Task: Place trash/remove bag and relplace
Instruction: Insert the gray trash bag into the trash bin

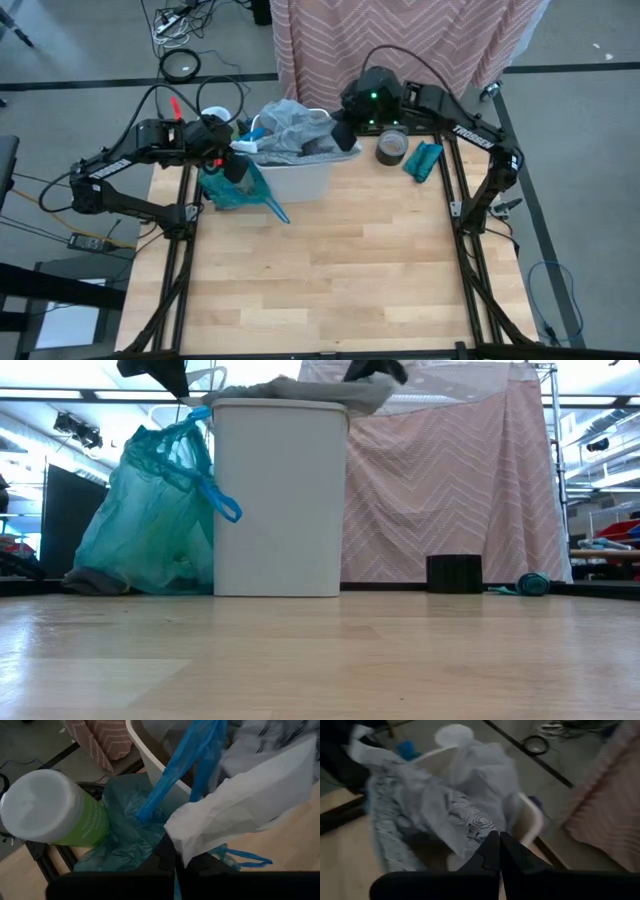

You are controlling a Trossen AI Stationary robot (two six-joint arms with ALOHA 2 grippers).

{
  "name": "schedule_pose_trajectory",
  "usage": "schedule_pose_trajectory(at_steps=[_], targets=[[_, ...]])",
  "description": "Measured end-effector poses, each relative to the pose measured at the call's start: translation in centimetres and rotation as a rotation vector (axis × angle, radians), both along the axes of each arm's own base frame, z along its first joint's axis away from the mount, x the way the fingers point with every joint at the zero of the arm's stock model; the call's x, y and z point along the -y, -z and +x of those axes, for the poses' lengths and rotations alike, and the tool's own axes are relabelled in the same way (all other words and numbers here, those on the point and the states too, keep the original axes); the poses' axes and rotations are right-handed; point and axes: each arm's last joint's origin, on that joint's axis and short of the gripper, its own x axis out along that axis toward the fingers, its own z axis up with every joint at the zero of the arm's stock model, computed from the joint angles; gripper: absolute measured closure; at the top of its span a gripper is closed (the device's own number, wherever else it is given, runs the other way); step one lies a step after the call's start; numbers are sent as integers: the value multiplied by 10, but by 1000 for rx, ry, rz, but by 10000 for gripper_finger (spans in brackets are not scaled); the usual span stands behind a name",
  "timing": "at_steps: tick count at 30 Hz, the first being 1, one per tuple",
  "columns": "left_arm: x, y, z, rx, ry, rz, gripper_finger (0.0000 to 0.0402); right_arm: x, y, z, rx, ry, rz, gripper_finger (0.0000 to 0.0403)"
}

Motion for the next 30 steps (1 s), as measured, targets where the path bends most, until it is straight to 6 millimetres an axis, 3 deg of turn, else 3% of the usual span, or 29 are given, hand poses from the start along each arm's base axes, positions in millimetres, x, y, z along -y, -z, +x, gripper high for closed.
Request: schedule_pose_trajectory(at_steps=[6,13,16,19,23,30], targets=[[0,0,0,0,1,0,394,1,-9,-21,-120,88,-29,403],[0,0,0,-2,4,-4,394,0,-8,-30,-202,154,-39,403],[0,0,0,-1,5,-7,394,0,-10,-26,-179,89,-60,403],[0,0,0,-1,5,-7,394,-2,-20,-17,-39,-62,-53,395],[0,0,0,0,6,-7,394,-1,-27,-13,53,-143,-54,351],[0,0,0,1,6,-7,394,10,-23,-10,75,-197,23,222]])
